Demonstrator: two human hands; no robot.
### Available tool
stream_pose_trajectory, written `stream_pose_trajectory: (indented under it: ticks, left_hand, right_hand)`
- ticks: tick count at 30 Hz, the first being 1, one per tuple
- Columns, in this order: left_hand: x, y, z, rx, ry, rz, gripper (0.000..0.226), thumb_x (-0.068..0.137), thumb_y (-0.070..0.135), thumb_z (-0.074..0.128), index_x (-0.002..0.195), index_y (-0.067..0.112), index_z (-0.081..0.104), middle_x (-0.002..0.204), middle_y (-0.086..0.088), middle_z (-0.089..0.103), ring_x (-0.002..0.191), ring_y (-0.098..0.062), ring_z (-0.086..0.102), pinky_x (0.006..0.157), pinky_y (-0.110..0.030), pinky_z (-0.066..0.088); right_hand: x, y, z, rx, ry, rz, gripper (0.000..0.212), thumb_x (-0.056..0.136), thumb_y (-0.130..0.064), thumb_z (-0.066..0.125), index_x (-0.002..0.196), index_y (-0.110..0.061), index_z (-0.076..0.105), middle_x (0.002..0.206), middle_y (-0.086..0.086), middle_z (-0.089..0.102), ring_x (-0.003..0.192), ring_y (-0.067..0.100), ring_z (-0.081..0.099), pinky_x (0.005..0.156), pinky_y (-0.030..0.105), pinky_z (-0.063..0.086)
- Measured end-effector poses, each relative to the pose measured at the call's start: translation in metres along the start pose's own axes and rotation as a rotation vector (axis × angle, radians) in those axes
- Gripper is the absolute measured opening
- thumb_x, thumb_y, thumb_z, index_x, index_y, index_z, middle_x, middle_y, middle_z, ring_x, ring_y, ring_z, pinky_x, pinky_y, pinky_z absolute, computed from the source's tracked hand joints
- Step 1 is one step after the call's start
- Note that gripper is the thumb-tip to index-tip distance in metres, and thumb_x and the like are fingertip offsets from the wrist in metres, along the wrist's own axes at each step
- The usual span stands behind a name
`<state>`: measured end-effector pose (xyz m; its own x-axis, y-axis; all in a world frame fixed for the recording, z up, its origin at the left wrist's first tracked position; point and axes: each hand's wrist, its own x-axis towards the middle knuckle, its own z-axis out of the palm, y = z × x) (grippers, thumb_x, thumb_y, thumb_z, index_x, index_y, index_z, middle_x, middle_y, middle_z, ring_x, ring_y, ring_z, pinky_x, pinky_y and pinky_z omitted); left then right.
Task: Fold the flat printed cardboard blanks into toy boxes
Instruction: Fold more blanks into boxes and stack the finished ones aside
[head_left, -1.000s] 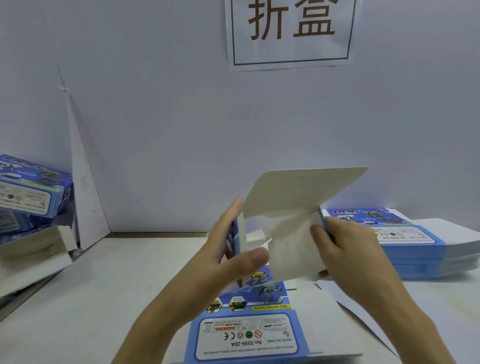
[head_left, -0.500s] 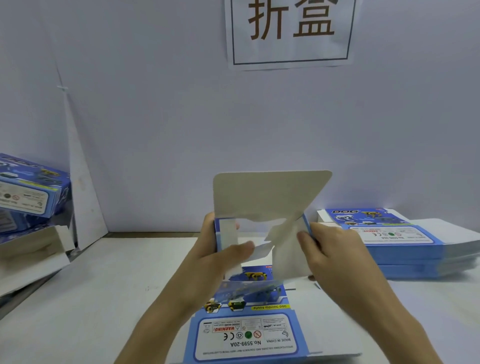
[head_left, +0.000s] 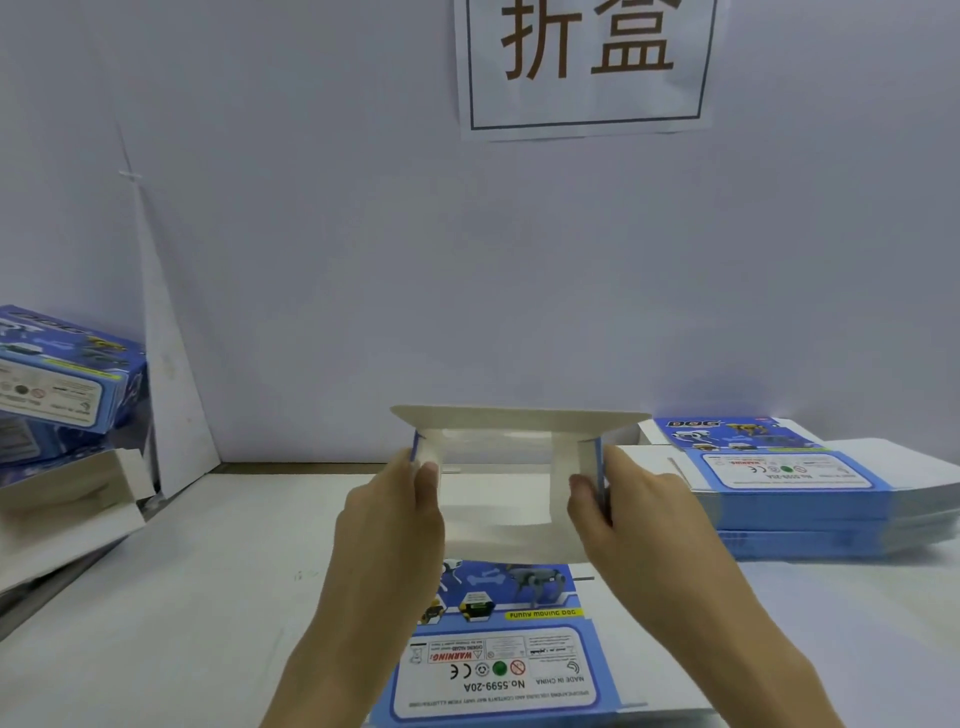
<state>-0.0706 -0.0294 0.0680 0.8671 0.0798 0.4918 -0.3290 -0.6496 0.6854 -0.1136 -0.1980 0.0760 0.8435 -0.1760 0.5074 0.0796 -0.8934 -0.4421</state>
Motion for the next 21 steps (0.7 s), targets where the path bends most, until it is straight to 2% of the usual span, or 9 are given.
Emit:
stream_pose_trajectory:
  ticks: [3,7,11,13,14,15,17,20,21]
  left_hand:
    - [-0.004,-0.003,0.004,-0.094,-0.04,0.014,0.043,0.1,0.03,0.04,0.059,0.019,0.035,0.048,0.006,0.043,0.043,0.0,0.05,0.044,-0.01,0.037]
    - [0.001,-0.004,0.007,0.021,-0.028,0.009,0.042,0.103,0.025,0.033,0.061,0.019,0.035,0.054,0.001,0.046,0.049,-0.011,0.046,0.049,-0.022,0.034]
    - [-0.003,-0.003,0.006,-0.118,-0.053,0.103,0.04,0.097,0.039,0.044,0.061,0.021,0.044,0.047,0.006,0.048,0.045,-0.009,0.05,0.045,-0.011,0.038]
    - [-0.002,-0.002,0.0,-0.338,-0.139,0.101,0.033,0.086,0.06,0.052,0.085,0.028,0.06,0.07,0.018,0.065,0.065,0.001,0.061,0.055,-0.008,0.043]
    - [0.0,-0.001,-0.003,-0.438,-0.209,0.07,0.044,0.079,0.07,0.057,0.106,0.035,0.059,0.091,0.024,0.067,0.081,0.009,0.063,0.064,-0.007,0.045]
    - [0.002,-0.003,-0.004,-0.518,-0.261,0.043,0.062,0.071,0.076,0.06,0.122,0.043,0.049,0.11,0.027,0.063,0.095,0.013,0.06,0.073,-0.007,0.046]
    - [0.003,-0.004,-0.001,-0.578,-0.274,0.081,0.086,0.056,0.074,0.066,0.132,0.056,0.032,0.129,0.034,0.049,0.115,0.016,0.05,0.088,-0.009,0.041]
    - [-0.005,-0.001,0.007,-0.402,-0.235,0.296,0.109,0.053,0.065,0.076,0.137,0.066,0.006,0.137,0.047,0.023,0.13,0.021,0.025,0.095,0.002,0.028]
    - [-0.007,-0.001,0.012,-0.299,-0.229,0.349,0.118,0.051,0.064,0.078,0.137,0.065,-0.004,0.143,0.044,0.014,0.135,0.017,0.017,0.103,-0.004,0.027]
  right_hand:
    - [0.002,0.002,-0.002,-0.064,-0.016,-0.003,0.017,0.1,-0.023,0.034,0.084,-0.024,0.03,0.063,-0.01,0.039,0.062,0.015,0.042,0.052,0.029,0.026]
    - [0.002,0.003,-0.006,-0.025,0.017,0.005,0.028,0.099,-0.026,0.036,0.071,-0.026,0.031,0.059,-0.01,0.043,0.057,0.011,0.044,0.045,0.018,0.026]
    - [0.003,0.004,-0.005,-0.001,-0.01,0.067,0.033,0.098,-0.023,0.037,0.067,-0.028,0.026,0.063,-0.006,0.046,0.059,0.012,0.048,0.047,0.022,0.031]
    - [0.006,0.009,-0.006,0.104,-0.011,0.125,0.029,0.098,-0.019,0.038,0.069,-0.024,0.035,0.064,0.003,0.054,0.061,0.021,0.057,0.052,0.033,0.046]
    - [0.007,0.011,-0.008,0.221,0.012,0.167,0.025,0.097,-0.016,0.04,0.072,-0.019,0.041,0.061,0.007,0.057,0.055,0.021,0.059,0.048,0.035,0.048]
    - [0.008,0.013,-0.01,0.377,0.034,0.217,0.018,0.096,-0.014,0.042,0.078,-0.015,0.045,0.057,0.011,0.059,0.045,0.019,0.058,0.039,0.03,0.045]
    - [0.009,0.013,-0.015,0.726,0.025,0.336,0.004,0.093,-0.007,0.046,0.092,-0.011,0.046,0.049,0.014,0.06,0.033,0.022,0.051,0.031,0.023,0.037]
    - [0.009,0.007,-0.018,1.029,-0.029,0.425,0.007,0.093,-0.005,0.047,0.098,-0.004,0.044,0.048,0.017,0.059,0.032,0.027,0.053,0.032,0.025,0.04]
    - [0.008,0.004,-0.019,1.065,-0.047,0.432,0.004,0.093,-0.005,0.046,0.097,-0.004,0.044,0.049,0.018,0.06,0.033,0.027,0.054,0.033,0.025,0.041]
